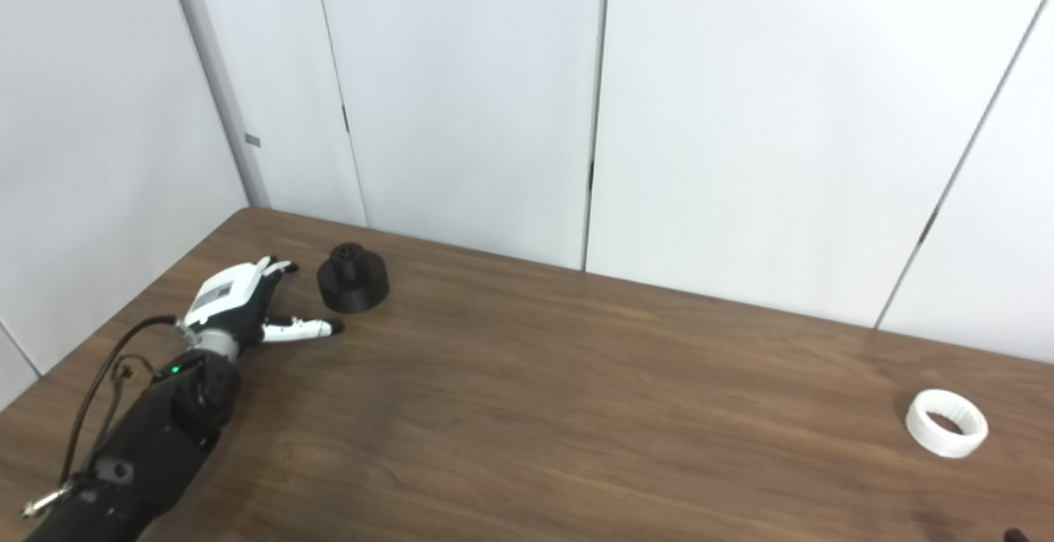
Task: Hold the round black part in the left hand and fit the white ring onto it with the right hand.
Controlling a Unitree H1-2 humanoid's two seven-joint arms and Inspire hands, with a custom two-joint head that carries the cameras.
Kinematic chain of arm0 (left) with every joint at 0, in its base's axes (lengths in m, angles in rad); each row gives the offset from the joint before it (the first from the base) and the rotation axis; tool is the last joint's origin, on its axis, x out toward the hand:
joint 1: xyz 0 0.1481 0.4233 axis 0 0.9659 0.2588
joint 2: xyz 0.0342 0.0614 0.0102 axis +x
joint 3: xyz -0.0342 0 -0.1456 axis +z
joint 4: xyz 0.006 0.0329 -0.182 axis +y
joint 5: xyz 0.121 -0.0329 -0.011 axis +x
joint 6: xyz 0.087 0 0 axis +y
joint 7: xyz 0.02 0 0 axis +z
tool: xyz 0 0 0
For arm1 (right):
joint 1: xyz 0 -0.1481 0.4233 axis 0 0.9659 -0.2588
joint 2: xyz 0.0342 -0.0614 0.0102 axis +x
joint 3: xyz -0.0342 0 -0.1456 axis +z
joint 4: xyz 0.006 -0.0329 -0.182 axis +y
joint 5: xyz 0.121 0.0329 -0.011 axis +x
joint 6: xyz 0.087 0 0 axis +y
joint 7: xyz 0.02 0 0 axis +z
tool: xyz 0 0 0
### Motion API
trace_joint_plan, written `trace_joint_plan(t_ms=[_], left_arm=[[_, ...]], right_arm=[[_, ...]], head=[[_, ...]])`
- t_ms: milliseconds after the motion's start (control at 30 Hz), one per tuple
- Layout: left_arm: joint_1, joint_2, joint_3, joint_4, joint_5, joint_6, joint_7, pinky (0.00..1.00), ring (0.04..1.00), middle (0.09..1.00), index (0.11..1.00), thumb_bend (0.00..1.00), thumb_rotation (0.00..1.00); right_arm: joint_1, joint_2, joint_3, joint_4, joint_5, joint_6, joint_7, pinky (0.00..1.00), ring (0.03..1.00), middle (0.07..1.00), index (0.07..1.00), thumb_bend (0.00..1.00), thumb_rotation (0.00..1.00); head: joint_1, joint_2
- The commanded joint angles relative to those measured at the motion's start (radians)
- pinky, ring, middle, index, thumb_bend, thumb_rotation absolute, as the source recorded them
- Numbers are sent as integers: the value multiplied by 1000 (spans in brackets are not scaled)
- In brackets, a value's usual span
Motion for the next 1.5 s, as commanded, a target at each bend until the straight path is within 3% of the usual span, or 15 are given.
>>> trace_joint_plan(t_ms=[0,567,1033,1467], left_arm=[[-64,48,2,-3,0,-5,8,1000,1000,1000,902,1000,606],[-163,35,-43,111,-29,-13,-9,1000,1000,1000,906,1000,572],[-228,27,-91,137,-32,26,-49,1000,1000,1000,919,1000,569],[-261,-2,-124,151,-42,26,-51,1000,1000,1000,912,1000,569]], right_arm=[[13,20,20,10,-3,-20,-3,1000,1000,976,945,740,1000],[34,22,22,-6,-15,-30,-5,1000,1000,977,955,743,1000],[62,21,21,-38,-12,-7,-6,1000,1000,986,996,765,1000],[86,24,23,-61,-38,-30,-12,1000,1000,995,987,748,1000]], head=[[1,0],[-7,2],[-8,12],[-15,28]])
